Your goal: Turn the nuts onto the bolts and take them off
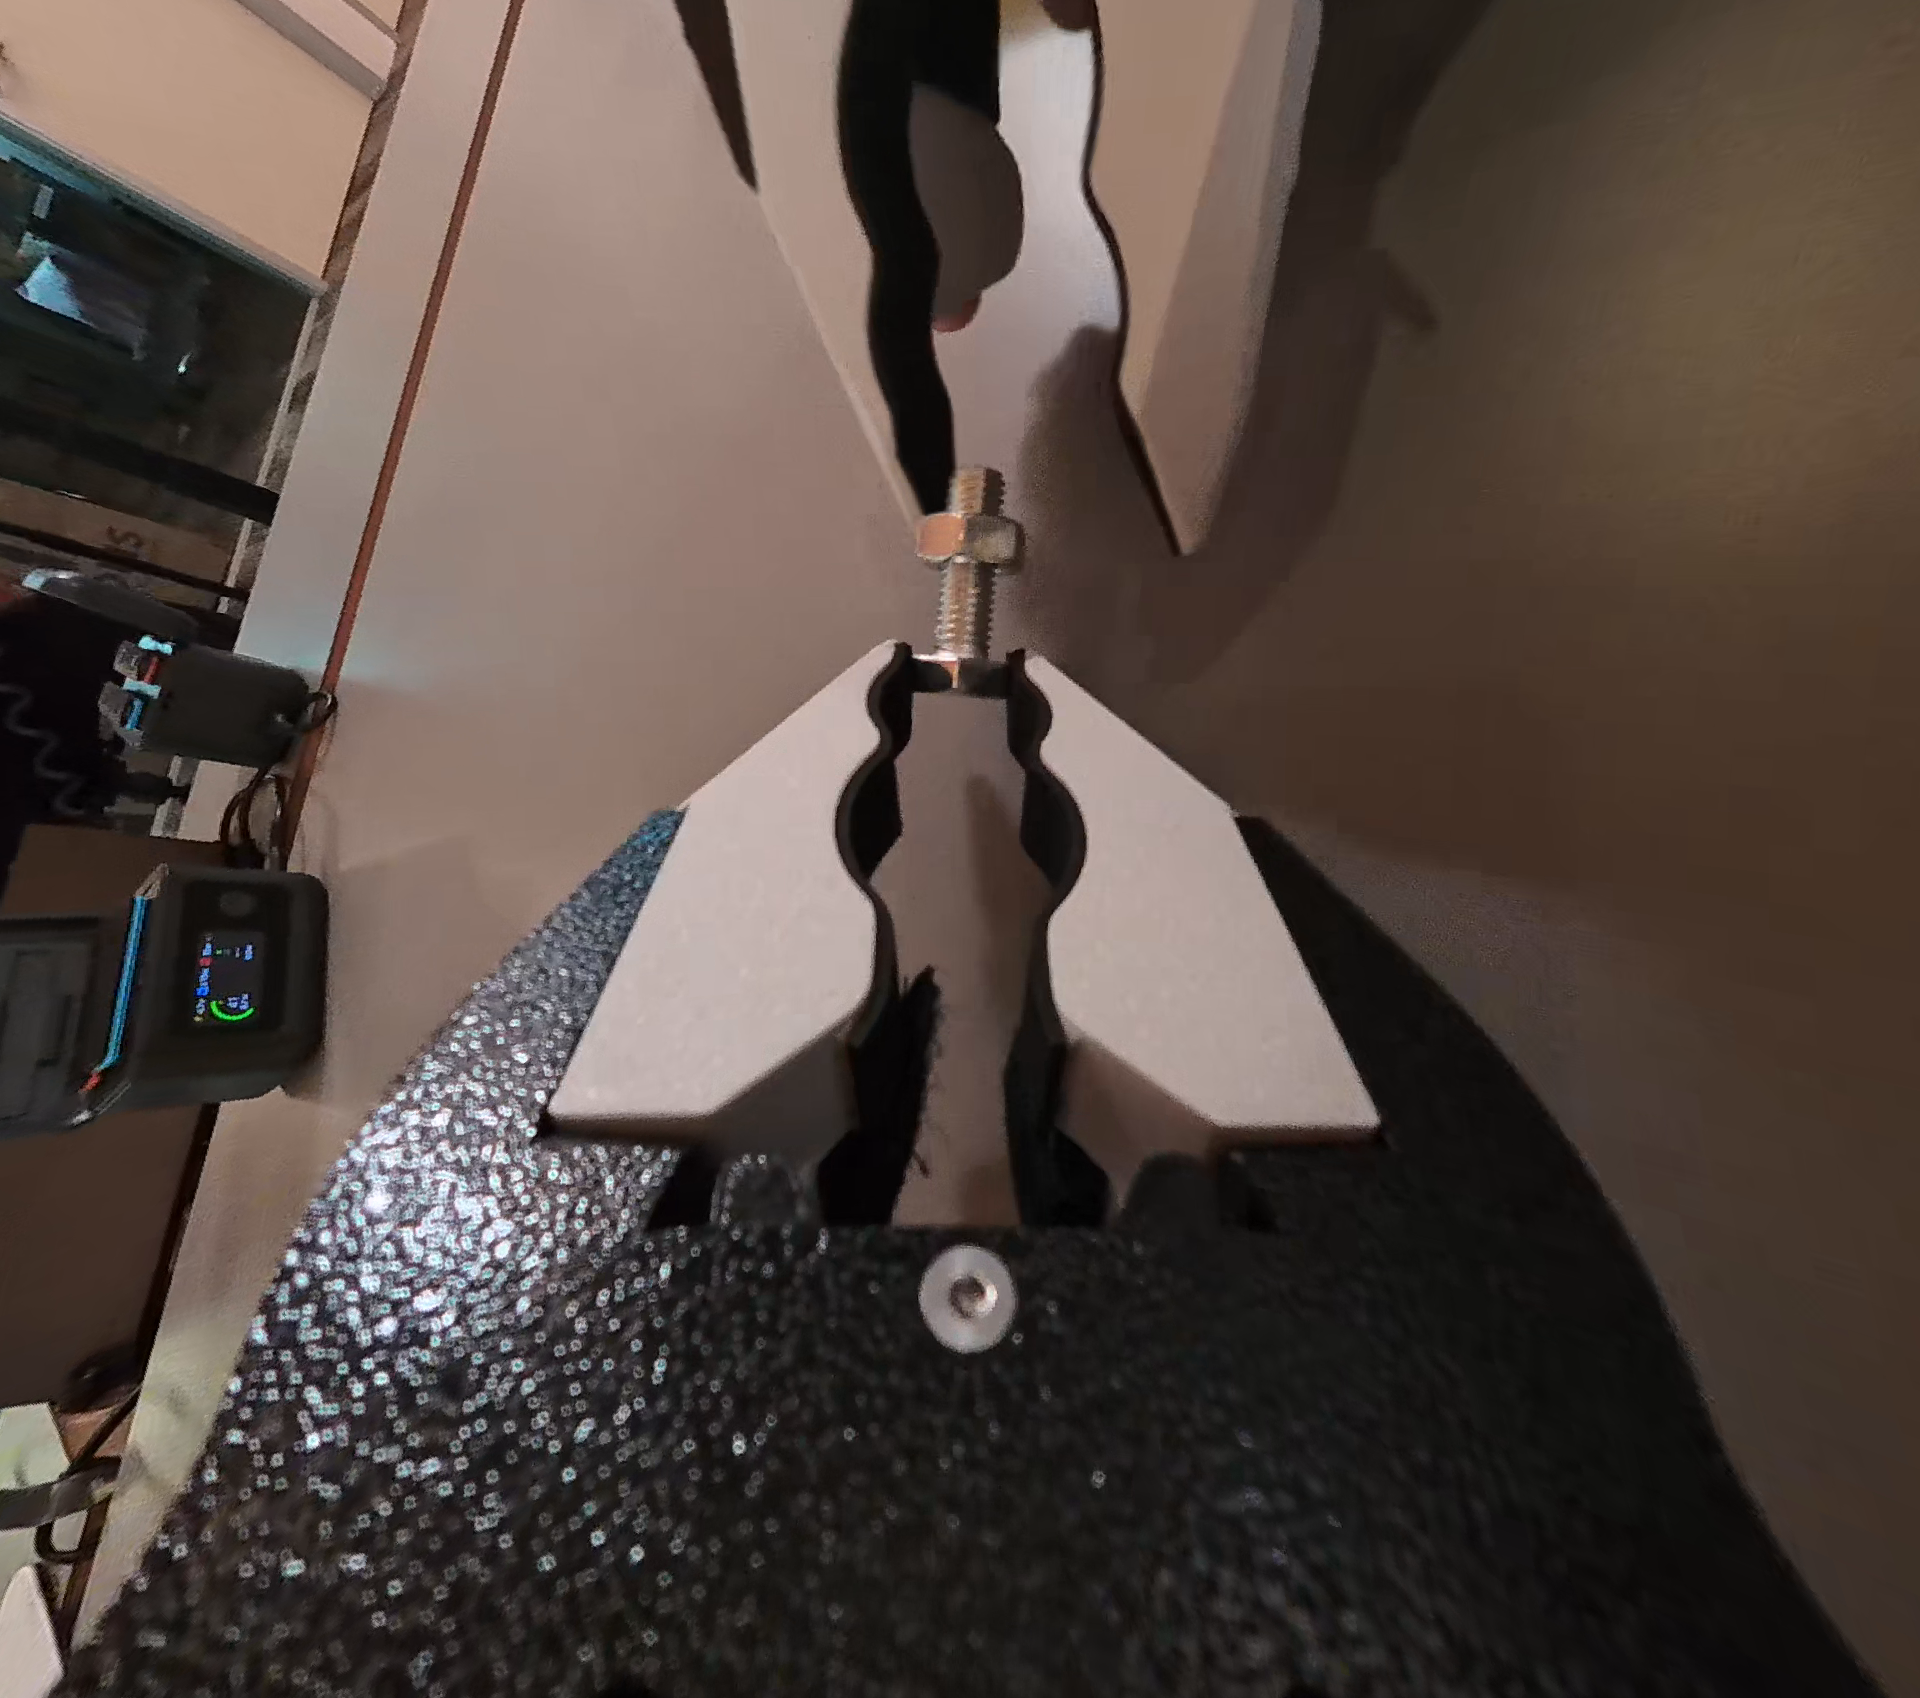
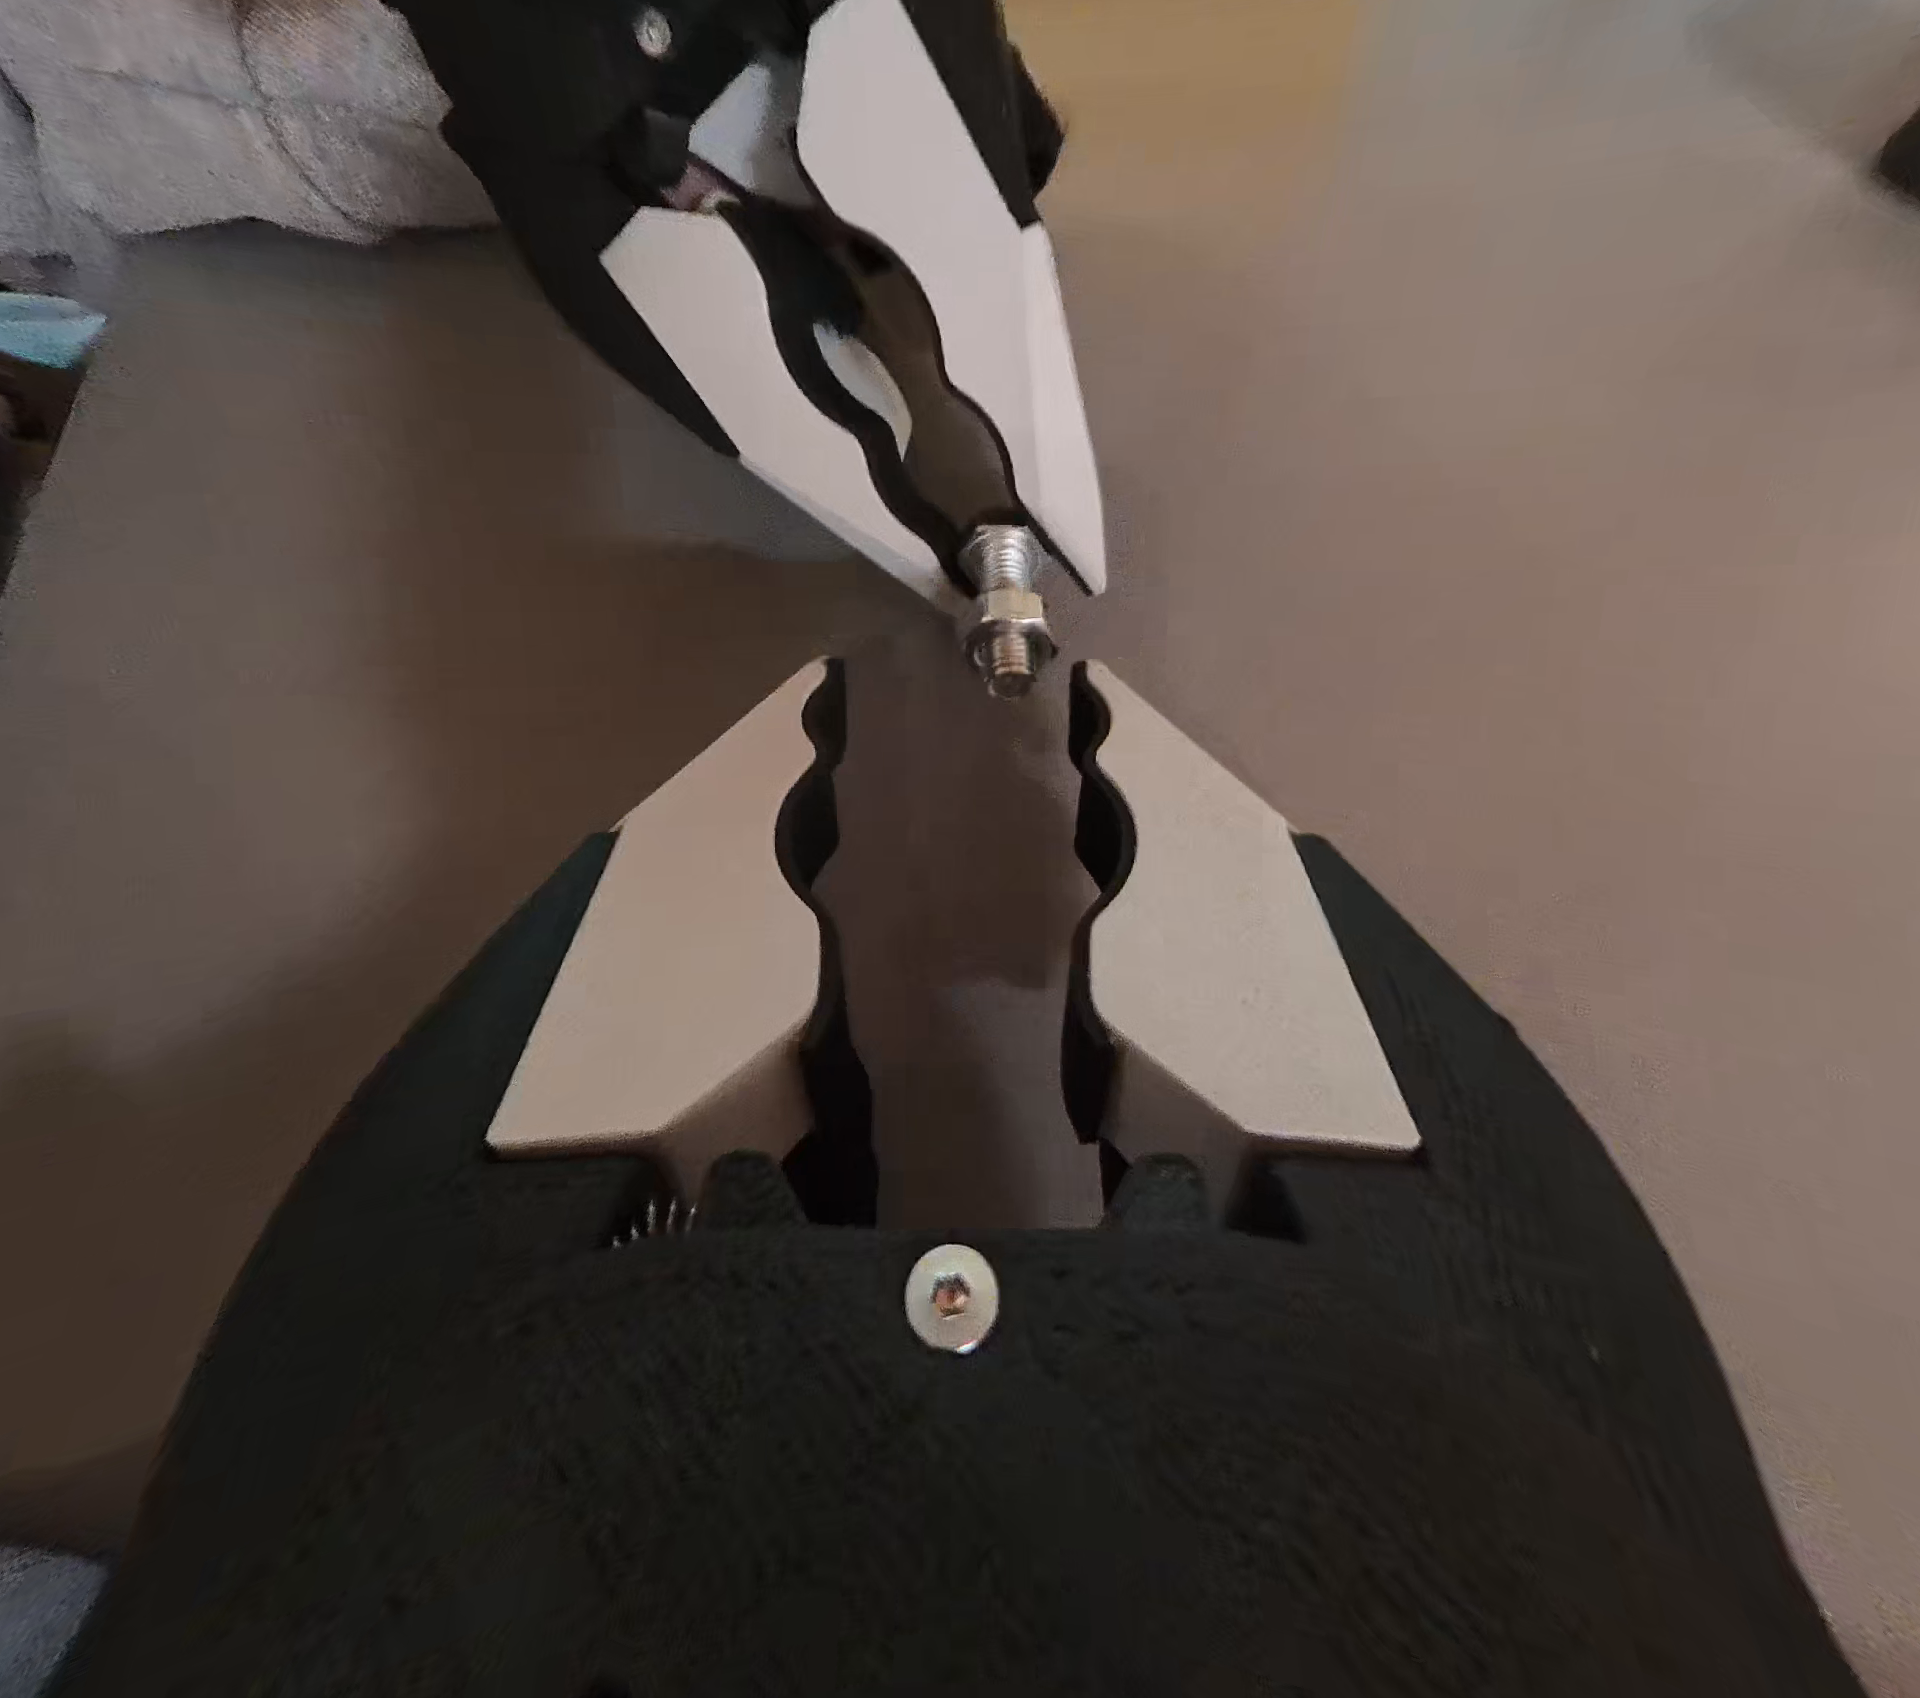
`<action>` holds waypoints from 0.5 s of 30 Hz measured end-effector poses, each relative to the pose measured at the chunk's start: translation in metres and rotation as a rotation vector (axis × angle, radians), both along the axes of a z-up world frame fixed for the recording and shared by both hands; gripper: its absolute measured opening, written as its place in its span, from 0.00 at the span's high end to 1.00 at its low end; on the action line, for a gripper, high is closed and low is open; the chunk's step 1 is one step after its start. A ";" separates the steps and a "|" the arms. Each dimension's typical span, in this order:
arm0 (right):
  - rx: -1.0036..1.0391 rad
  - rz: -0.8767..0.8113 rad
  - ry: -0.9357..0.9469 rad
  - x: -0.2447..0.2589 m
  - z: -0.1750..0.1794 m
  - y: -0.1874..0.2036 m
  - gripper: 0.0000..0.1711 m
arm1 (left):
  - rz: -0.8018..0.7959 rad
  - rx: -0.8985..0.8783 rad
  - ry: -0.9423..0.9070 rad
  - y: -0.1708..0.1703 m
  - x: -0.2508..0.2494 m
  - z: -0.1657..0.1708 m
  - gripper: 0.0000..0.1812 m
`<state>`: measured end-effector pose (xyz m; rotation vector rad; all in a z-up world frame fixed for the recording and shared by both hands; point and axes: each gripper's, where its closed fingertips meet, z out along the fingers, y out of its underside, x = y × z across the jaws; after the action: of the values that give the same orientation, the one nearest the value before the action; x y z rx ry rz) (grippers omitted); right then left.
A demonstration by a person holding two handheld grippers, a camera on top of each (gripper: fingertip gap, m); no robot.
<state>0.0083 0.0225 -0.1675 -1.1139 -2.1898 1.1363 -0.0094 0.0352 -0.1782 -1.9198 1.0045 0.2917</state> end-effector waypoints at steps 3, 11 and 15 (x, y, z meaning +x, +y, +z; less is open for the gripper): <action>0.021 0.015 -0.016 -0.001 -0.005 -0.005 0.74 | 0.004 -0.005 -0.010 0.000 -0.001 0.000 0.91; -0.023 0.093 0.102 -0.001 0.016 -0.024 0.79 | 0.022 -0.012 -0.028 0.000 -0.002 -0.001 0.91; -0.024 0.102 -0.012 0.005 0.000 -0.024 0.80 | 0.029 -0.014 -0.111 0.000 -0.003 0.002 0.91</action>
<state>0.0135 -0.0019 -0.1671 -1.0318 -2.2703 1.2044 -0.0126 0.0355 -0.1766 -1.9428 0.9085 0.1926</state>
